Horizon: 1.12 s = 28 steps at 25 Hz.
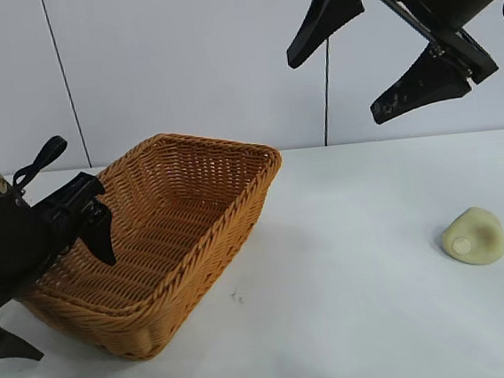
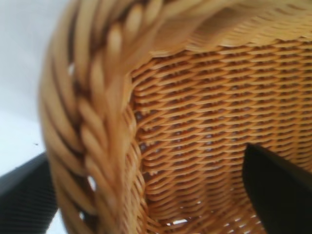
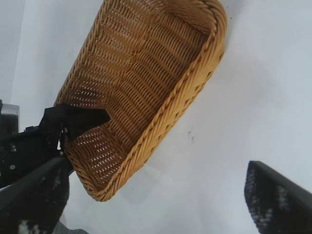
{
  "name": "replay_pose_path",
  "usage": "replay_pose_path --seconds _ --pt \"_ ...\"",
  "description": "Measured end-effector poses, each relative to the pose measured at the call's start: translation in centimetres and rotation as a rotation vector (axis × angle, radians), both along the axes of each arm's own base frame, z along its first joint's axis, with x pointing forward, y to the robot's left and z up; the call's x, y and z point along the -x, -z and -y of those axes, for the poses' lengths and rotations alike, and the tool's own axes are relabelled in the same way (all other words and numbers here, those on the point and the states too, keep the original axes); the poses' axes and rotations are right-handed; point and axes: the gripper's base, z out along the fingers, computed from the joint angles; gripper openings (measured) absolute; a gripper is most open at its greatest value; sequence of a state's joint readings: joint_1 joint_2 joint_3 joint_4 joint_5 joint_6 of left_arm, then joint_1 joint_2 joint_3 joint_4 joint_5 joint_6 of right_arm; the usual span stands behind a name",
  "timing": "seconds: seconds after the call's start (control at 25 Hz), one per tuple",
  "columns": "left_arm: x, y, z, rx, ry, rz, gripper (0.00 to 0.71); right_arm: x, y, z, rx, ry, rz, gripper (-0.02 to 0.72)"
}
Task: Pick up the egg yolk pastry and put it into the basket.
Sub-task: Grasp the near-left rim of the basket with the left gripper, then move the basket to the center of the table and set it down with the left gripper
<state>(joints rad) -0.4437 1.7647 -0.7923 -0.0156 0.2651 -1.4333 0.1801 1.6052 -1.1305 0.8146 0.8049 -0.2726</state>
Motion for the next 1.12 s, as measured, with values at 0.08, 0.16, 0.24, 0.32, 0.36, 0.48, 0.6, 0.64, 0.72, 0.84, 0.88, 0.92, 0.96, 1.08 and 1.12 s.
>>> replay_pose_path --seconds 0.08,0.16,0.24,0.32,0.36,0.48,0.6,0.64,0.72,0.84,0.88,0.92,0.96,1.08,1.12 --pt "0.0 0.0 0.0 0.001 -0.004 -0.004 0.603 0.0 0.0 0.0 0.0 0.0 0.0 0.696" --pt "0.2 0.1 0.0 0.003 -0.017 -0.022 0.478 0.0 0.0 0.0 0.0 0.0 -0.001 0.696" --pt "0.3 0.1 0.0 0.011 -0.038 -0.048 0.335 0.0 0.0 0.0 0.0 -0.002 -0.002 0.696" --pt "0.5 0.1 -0.1 0.015 -0.051 -0.07 0.233 0.1 0.0 0.0 -0.001 -0.006 -0.006 0.696" --pt "0.6 -0.1 -0.1 0.016 -0.054 -0.074 0.188 0.1 0.0 0.0 -0.001 -0.006 -0.007 0.696" --pt "0.6 -0.5 -0.1 0.028 -0.066 -0.066 0.094 0.1 0.0 0.0 -0.002 -0.008 -0.009 0.696" --pt "0.7 -0.5 -0.2 0.02 -0.051 -0.07 0.095 0.1 0.0 0.0 -0.002 -0.011 -0.011 0.696" --pt "0.7 -0.6 -0.2 0.018 -0.046 -0.07 0.095 0.1 0.0 0.0 -0.002 -0.011 -0.011 0.696" --pt "0.7 -0.6 -0.2 0.009 -0.028 -0.072 0.095 0.1 0.0 -0.1 -0.003 -0.01 -0.012 0.696" --pt "0.4 -1.3 -0.2 0.0 0.009 -0.056 0.095 0.1 0.0 -0.1 -0.003 -0.011 -0.013 0.696" --pt "0.2 -1.6 -0.2 -0.005 0.027 -0.049 0.095 0.1 0.0 -0.1 -0.003 -0.011 -0.013 0.696" --pt "-0.1 -2.1 -0.2 -0.009 0.051 -0.041 0.095 0.2 0.0 -0.1 -0.003 -0.012 -0.013 0.696" --pt "-0.5 -2.7 -0.2 -0.006 0.068 -0.036 0.095 0.2 0.0 -0.1 -0.003 -0.012 -0.013 0.696" --pt "-2.0 -4.3 -0.5 0.018 0.148 -0.021 0.095 0.2 0.0 -0.1 -0.003 -0.012 -0.013 0.696" --pt "-2.7 -5.0 -0.8 0.031 0.179 -0.006 0.095 0.2 0.0 -0.1 -0.003 -0.013 -0.013 0.696"
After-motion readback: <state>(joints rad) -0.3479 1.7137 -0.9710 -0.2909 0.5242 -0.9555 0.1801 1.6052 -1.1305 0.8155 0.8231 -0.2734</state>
